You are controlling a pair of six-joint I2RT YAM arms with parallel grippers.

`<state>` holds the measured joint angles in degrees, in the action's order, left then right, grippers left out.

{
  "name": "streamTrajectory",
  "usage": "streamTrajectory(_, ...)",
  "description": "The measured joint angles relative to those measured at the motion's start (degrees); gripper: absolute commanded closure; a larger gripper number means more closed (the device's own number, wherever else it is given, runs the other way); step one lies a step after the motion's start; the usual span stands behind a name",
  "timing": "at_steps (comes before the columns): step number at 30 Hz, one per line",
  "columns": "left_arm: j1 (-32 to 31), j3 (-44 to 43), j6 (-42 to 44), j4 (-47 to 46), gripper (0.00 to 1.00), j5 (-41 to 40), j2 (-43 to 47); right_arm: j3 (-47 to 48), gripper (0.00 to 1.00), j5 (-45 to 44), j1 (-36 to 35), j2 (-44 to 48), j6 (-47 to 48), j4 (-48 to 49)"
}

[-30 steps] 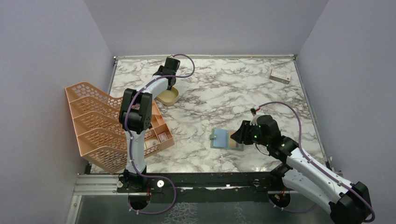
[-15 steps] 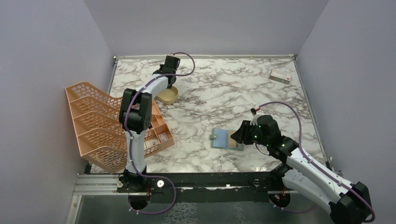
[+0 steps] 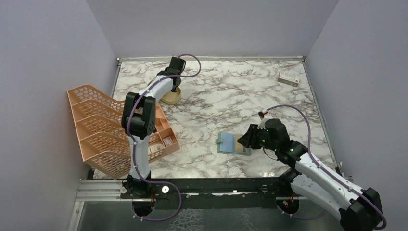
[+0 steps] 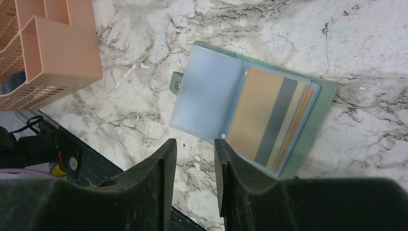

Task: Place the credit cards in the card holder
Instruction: Pick up the credit card from the storage box, then insert the credit card into the card holder.

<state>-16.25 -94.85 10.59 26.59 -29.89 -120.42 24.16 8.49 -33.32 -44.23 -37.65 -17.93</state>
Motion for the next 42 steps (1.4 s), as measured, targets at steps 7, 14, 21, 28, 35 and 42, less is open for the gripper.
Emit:
streamTrajectory(7, -0.02, 0.31, -5.22, 4.11, 1.0, 7.32, 7.5, -0.02, 0.65, 0.04, 0.0, 0.0, -0.28, 0.02)
streamTrajectory(14, 0.0, 5.03, -15.34, 4.15, 1.0, 25.27, 17.9, -0.04, 0.65, -0.04, 0.0, -1.95, -0.94, -0.04)
streamTrajectory(21, -0.02, 18.12, -26.93, -1.77, 1.0, 45.92, 24.52, -0.02, 0.65, -0.55, 0.0, -4.96, -1.22, -1.07)
streamTrajectory(28, -0.31, 31.89, -38.58, -12.96, 1.0, 61.11, 30.97, 1.25, 0.65, -5.84, 0.0, -6.54, -1.2, -4.46)
streamTrajectory(35, -1.31, 43.04, -48.02, -23.43, 1.0, 67.38, 38.93, 4.24, 0.66, -11.17, 0.0, -10.29, -1.05, -5.7)
streamTrajectory(42, -5.79, 50.99, -56.19, -32.83, 1.0, 68.65, 43.19, 6.49, 0.66, -13.88, 0.0, -18.05, -1.05, -6.08)
